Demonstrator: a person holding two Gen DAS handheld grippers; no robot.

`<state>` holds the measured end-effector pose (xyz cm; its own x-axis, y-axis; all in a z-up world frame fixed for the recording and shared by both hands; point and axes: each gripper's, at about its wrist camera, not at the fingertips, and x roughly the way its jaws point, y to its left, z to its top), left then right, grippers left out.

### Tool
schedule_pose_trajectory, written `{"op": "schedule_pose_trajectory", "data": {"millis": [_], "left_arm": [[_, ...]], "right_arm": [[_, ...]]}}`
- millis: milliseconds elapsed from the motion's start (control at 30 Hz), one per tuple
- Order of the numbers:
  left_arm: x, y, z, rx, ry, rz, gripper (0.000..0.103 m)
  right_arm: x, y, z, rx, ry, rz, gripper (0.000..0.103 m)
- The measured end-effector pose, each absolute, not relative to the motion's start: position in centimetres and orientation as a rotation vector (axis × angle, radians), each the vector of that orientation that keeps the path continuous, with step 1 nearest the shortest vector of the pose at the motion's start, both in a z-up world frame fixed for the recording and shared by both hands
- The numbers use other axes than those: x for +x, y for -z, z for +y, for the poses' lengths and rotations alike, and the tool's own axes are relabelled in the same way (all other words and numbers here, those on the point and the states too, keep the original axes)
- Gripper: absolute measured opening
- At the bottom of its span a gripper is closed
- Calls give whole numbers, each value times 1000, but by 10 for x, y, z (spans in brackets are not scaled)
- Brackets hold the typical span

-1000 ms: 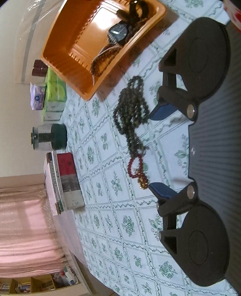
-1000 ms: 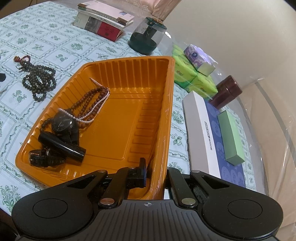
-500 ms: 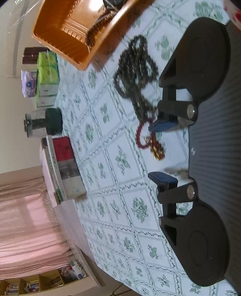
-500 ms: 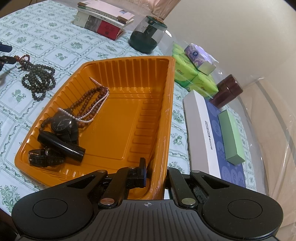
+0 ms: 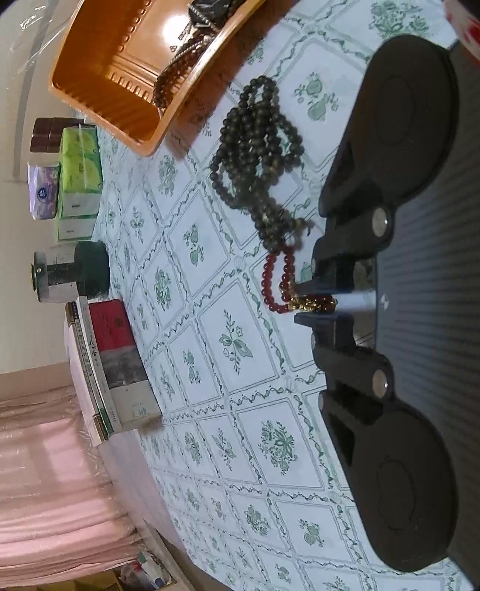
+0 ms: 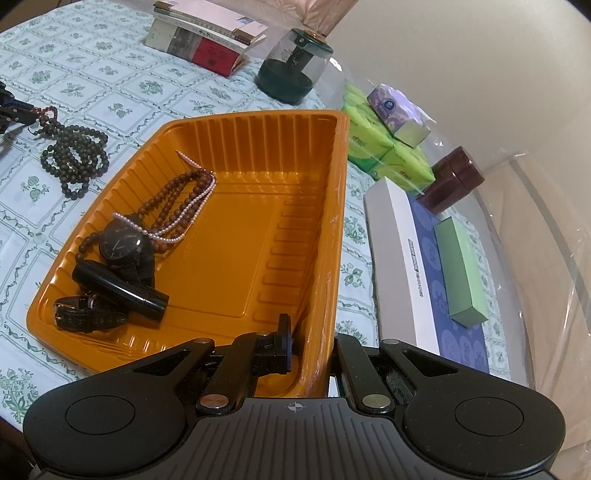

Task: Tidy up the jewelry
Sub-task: 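Grasp the red bead bracelet with gold charm using the left gripper, then lift the red bead bracelet and lower it into the orange tray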

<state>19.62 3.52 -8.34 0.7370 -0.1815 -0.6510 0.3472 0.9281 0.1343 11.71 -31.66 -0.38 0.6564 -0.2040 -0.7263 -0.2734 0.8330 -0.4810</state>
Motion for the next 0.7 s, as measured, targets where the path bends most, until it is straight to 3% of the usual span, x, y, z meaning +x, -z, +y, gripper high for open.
{"op": "schedule_pose_trajectory", "data": {"millis": [367, 700], "left_arm": [[141, 66, 55, 232, 239, 672, 4], [134, 14, 69, 231, 221, 572, 4]], "right_arm": [[113, 3, -312, -622, -39, 854, 5], [112, 2, -312, -621, -38, 851, 5]]}}
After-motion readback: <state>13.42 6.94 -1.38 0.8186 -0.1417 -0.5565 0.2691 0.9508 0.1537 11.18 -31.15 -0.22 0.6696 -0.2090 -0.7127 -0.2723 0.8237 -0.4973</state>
